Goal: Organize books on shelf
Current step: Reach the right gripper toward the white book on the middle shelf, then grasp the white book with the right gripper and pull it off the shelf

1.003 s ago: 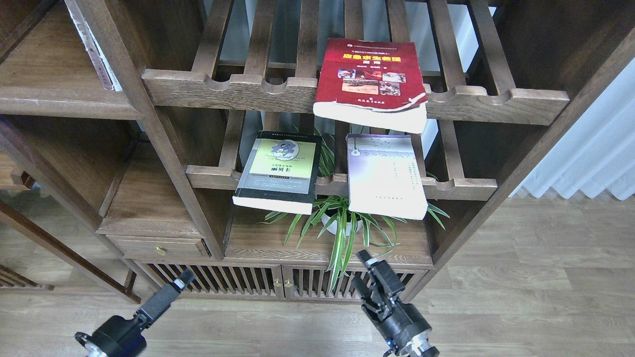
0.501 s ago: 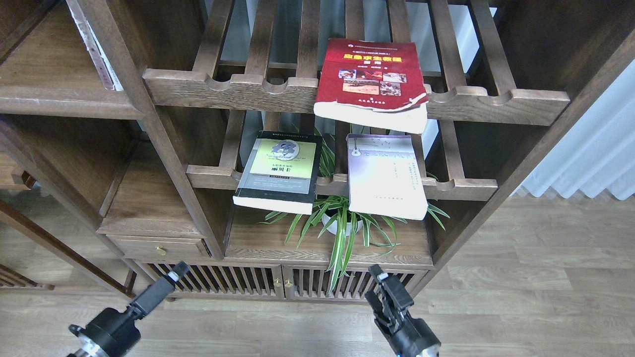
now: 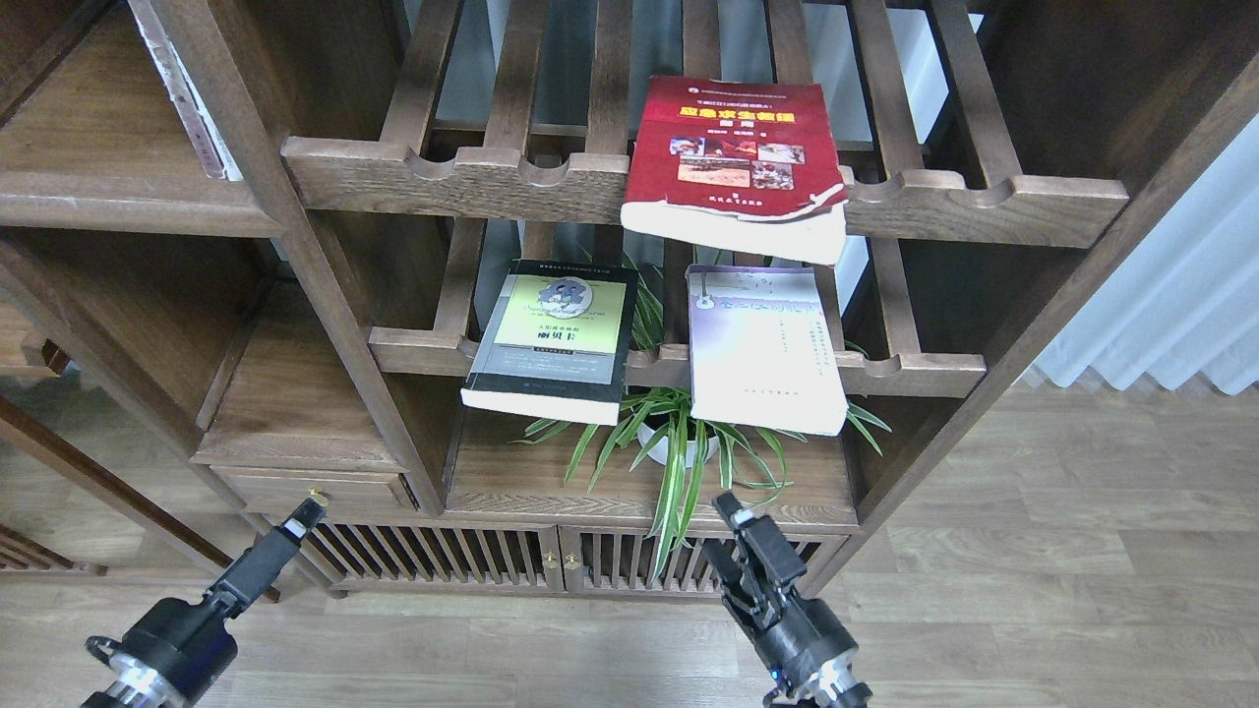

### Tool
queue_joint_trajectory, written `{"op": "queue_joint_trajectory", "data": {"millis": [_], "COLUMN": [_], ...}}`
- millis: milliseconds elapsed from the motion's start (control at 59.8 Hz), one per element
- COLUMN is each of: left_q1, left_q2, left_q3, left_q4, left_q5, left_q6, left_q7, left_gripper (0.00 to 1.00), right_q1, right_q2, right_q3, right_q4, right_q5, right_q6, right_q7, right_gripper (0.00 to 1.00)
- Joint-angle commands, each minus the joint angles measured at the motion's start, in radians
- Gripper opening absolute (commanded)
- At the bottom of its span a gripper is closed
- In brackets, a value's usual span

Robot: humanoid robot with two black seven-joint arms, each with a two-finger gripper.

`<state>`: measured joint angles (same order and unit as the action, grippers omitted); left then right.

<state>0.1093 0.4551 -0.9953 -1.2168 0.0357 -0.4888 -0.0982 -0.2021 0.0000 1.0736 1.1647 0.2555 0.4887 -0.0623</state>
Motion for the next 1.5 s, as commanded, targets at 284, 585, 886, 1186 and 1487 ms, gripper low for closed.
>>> {"op": "queue_joint_trajectory", "data": {"millis": [284, 585, 886, 1186, 1487], "left_q1": [0.001, 0.001, 0.000, 0.000, -0.003], "left_q2": [-0.006, -0.004, -0.004, -0.009, -0.013], "left_q3": [-0.035, -0.062, -0.066, -0.080, -0.077], "left_q4": [0.051, 0.094, 0.097, 0.095, 0.126], "left_q5": [-0.002, -0.004, -0.004, -0.004, -0.004], "left_q6": [0.000, 0.000, 0.000, 0.000, 0.000], "left_q7": [0.000, 0.000, 0.000, 0.000, 0.000], "left_gripper": [1.00, 1.00, 1.00, 1.00, 1.00], "right_q1": [0.116, 0.151, 0.165, 0.170, 0.145], "right_q2": [0.000, 0.000, 0.000, 0.000, 0.000], "right_q3": [0.138, 0.131, 0.124, 0.140, 0.140], "right_q4": [-0.017, -0.036, -0.054, -0.071, -0.071], "right_q5": [0.007, 0.004, 0.054, 0.084, 0.084], "right_q6": [0.000, 0.000, 0.000, 0.000, 0.000], "right_q7": [0.045, 0.045, 0.052, 0.052, 0.047], "right_gripper": [1.00, 0.99, 0.64, 0.05, 0.04]}}
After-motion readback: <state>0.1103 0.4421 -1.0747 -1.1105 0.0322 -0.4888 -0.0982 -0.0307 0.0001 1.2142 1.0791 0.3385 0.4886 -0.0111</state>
